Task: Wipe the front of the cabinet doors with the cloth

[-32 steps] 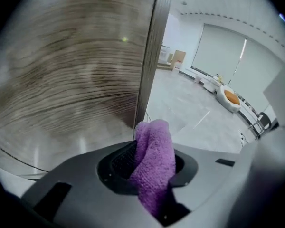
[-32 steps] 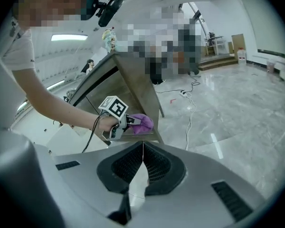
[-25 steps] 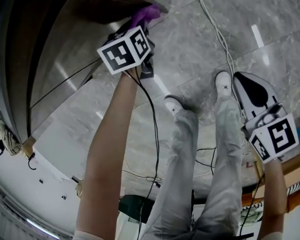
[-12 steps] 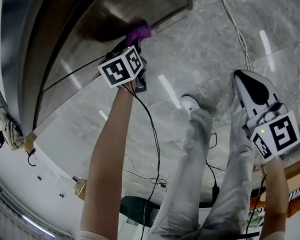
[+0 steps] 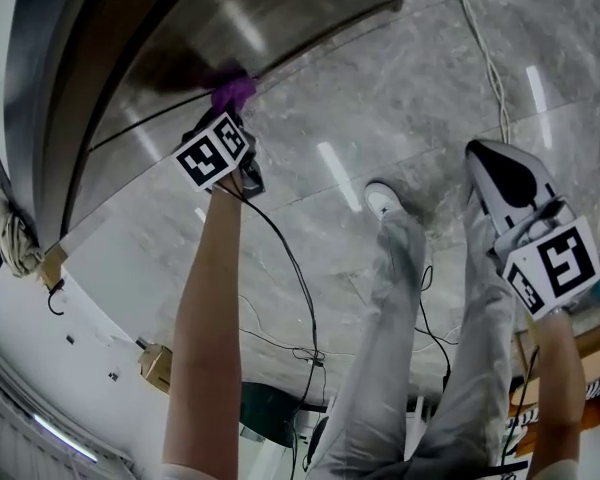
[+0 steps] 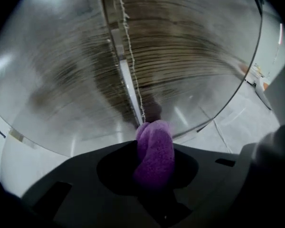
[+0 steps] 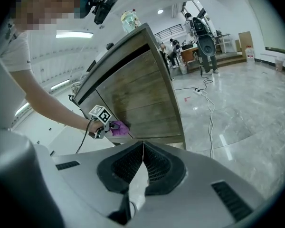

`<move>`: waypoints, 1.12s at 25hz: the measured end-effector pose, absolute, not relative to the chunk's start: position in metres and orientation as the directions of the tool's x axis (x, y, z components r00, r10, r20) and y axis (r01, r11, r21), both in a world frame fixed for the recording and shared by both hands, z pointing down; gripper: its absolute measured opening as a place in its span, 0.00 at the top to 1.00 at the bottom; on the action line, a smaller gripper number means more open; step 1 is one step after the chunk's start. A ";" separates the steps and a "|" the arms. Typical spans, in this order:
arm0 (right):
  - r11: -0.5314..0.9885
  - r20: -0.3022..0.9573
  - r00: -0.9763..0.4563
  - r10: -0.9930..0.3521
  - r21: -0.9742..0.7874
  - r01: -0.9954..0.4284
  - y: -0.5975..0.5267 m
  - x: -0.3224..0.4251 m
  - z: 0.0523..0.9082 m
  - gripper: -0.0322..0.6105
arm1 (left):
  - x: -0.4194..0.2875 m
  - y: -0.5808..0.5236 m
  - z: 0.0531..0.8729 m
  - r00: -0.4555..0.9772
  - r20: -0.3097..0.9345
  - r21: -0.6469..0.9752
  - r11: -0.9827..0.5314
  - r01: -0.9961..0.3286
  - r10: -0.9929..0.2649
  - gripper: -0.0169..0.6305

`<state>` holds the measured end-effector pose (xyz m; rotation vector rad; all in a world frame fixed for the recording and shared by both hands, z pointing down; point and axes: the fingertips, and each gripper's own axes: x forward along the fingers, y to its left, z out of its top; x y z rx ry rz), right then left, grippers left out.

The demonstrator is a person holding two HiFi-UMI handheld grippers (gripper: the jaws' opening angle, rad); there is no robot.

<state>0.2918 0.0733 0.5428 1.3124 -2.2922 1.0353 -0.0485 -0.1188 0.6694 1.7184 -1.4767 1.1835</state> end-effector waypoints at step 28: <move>0.004 0.605 -0.289 -0.742 -0.426 -0.905 0.127 0.407 0.605 0.91 | 0.273 -0.125 0.773 0.405 0.866 0.166 -0.596 -0.786 -0.293 0.82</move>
